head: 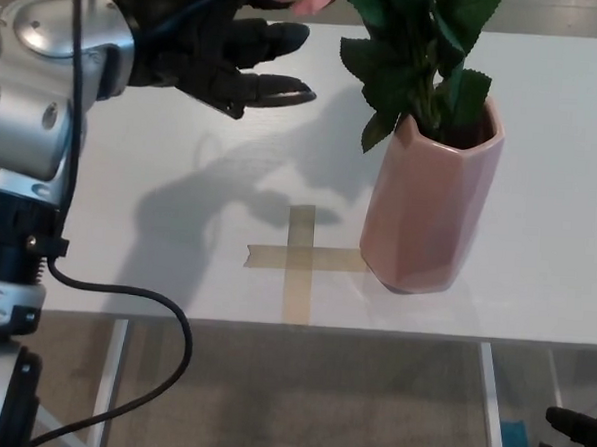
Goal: Use the left hand to pick up the rose and then lift and insert it into the pink vase.
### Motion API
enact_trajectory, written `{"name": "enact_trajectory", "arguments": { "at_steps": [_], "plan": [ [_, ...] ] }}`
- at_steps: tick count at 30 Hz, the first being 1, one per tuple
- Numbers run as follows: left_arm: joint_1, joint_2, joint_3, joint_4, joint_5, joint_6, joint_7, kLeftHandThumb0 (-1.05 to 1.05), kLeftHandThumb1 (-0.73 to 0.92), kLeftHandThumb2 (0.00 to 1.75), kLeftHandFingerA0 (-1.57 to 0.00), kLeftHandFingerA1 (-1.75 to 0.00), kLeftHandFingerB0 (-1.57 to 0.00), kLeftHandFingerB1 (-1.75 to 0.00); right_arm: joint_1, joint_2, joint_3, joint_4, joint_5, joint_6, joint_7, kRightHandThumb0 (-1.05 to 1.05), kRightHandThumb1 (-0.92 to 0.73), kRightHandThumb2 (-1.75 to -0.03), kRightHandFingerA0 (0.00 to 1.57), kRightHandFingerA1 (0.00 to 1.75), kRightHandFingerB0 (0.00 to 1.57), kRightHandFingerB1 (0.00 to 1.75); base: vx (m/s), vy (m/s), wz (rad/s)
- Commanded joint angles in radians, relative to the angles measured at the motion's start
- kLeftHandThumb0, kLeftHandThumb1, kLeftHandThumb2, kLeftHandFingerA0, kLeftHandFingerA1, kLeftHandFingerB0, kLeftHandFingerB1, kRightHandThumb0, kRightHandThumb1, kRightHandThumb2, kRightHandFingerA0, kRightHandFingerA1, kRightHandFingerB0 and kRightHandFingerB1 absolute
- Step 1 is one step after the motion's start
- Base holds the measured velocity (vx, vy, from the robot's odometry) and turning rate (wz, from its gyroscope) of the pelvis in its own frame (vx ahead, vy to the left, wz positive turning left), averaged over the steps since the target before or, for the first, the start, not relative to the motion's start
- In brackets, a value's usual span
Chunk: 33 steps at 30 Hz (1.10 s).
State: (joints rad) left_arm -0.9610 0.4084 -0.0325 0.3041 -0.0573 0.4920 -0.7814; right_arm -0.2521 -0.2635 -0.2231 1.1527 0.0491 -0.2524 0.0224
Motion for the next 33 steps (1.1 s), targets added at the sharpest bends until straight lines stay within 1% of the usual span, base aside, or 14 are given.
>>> {"name": "enact_trajectory", "arguments": {
  "at_steps": [1,4,10,12,13,16,18,21,22,23,24,25,26,33],
  "plan": [
    [0.025,-0.016,0.06,-0.001,-0.098,0.101,-0.01,-0.79,0.49,0.56,0.0,0.0,0.0,0.0,0.014,-0.005,0.0,0.006,0.002,0.0,0.002,-0.24,-0.62,-0.58,0.58,0.5,0.57,0.48,0.0,0.0,0.0],
    [0.105,-0.013,0.062,0.029,-0.082,0.019,-0.005,-0.75,0.49,0.55,0.0,0.0,0.0,0.0,0.022,-0.005,-0.002,0.003,0.005,-0.003,0.009,-0.24,-0.62,-0.58,0.58,0.5,0.57,0.48,0.0,0.0,0.0],
    [0.184,-0.007,0.084,0.025,-0.078,-0.025,0.042,-0.72,0.46,0.58,0.0,-0.01,0.0,-0.01,0.023,-0.002,0.0,-0.002,0.003,-0.003,0.003,-0.24,-0.62,-0.58,0.58,0.49,0.57,0.48,0.0,0.0,0.0],
    [0.217,-0.007,0.103,0.019,-0.08,-0.037,0.064,-0.68,0.47,0.55,0.0,-0.04,0.0,-0.11,0.021,-0.001,0.001,-0.002,0.002,-0.001,0.002,-0.24,-0.62,-0.58,0.58,0.49,0.57,0.48,0.0,0.0,0.0],
    [0.244,-0.005,0.117,0.013,-0.078,-0.046,0.084,-0.61,0.37,0.77,0.0,-0.11,0.0,-0.17,0.021,-0.001,0.001,-0.001,0.003,-0.002,0.003,-0.24,-0.62,-0.58,0.58,0.49,0.57,0.48,0.0,0.0,0.0],
    [0.323,0.0,0.167,-0.019,-0.085,-0.085,0.122,-0.56,0.36,0.76,-0.01,-0.18,-0.01,-0.24,0.017,-0.001,-0.002,0.004,0.006,-0.002,0.007,-0.24,-0.62,-0.58,0.58,0.5,0.57,0.48,0.0,0.0,0.0],
    [0.4,0.015,0.2,-0.083,-0.093,-0.11,0.121,-0.58,0.39,0.73,-0.07,-0.18,-0.08,-0.24,0.015,-0.001,-0.003,0.01,0.006,0.001,0.006,-0.24,-0.62,-0.58,0.58,0.49,0.57,0.48,0.0,0.0,0.0],
    [0.515,0.035,0.23,-0.181,-0.092,-0.169,0.114,-0.54,0.36,0.75,0.0,-0.31,-0.11,-0.29,0.016,-0.003,-0.001,0.011,0.004,0.0,0.008,-0.24,-0.62,-0.58,0.58,0.49,0.57,0.48,0.0,0.0,0.0],
    [0.563,0.041,0.243,-0.22,-0.096,-0.187,0.107,-0.59,0.38,0.7,-0.06,-0.32,-0.08,-0.24,0.021,-0.002,-0.001,0.011,0.004,-0.001,0.009,-0.24,-0.62,-0.58,0.58,0.49,0.57,0.48,0.0,0.0,0.0],
    [0.601,0.047,0.259,-0.251,-0.104,-0.196,0.1,-0.56,0.45,0.55,-0.11,-0.29,-0.12,-0.21,0.021,-0.002,-0.001,0.012,0.004,0.0,0.008,-0.24,-0.62,-0.58,0.58,0.49,0.57,0.48,0.0,0.0,0.0],
    [0.65,0.055,0.28,-0.293,-0.116,-0.207,0.09,-0.56,0.45,0.55,-0.11,-0.29,-0.12,-0.21,0.02,-0.002,-0.002,0.013,0.005,0.003,0.007,-0.24,-0.62,-0.58,0.58,0.49,0.57,0.48,0.0,0.0,0.0],
    [0.692,0.062,0.299,-0.327,-0.127,-0.213,0.081,-0.68,0.41,0.66,-0.1,-0.35,-0.14,-0.23,0.023,-0.002,-0.001,0.015,0.004,0.003,0.006,-0.24,-0.62,-0.58,0.58,0.49,0.57,0.48,0.0,0.0,0.0],
    [0.743,0.069,0.325,-0.364,-0.145,-0.224,0.066,-0.58,0.36,0.69,-0.08,-0.39,-0.06,-0.28,0.025,-0.001,0.0,0.017,0.003,0.003,0.006,-0.24,-0.62,-0.58,0.58,0.49,0.57,0.48,0.0,0.0,0.0],
    [0.966,0.103,0.476,-0.52,-0.254,-0.297,-0.018,-0.57,0.37,0.71,-0.1,-0.41,-0.01,-0.32,0.031,-0.002,0.001,0.031,0.0,0.004,0.0,-0.23,-0.62,-0.58,0.58,0.49,0.57,0.48,0.0,0.0,0.0]
  ]
}}
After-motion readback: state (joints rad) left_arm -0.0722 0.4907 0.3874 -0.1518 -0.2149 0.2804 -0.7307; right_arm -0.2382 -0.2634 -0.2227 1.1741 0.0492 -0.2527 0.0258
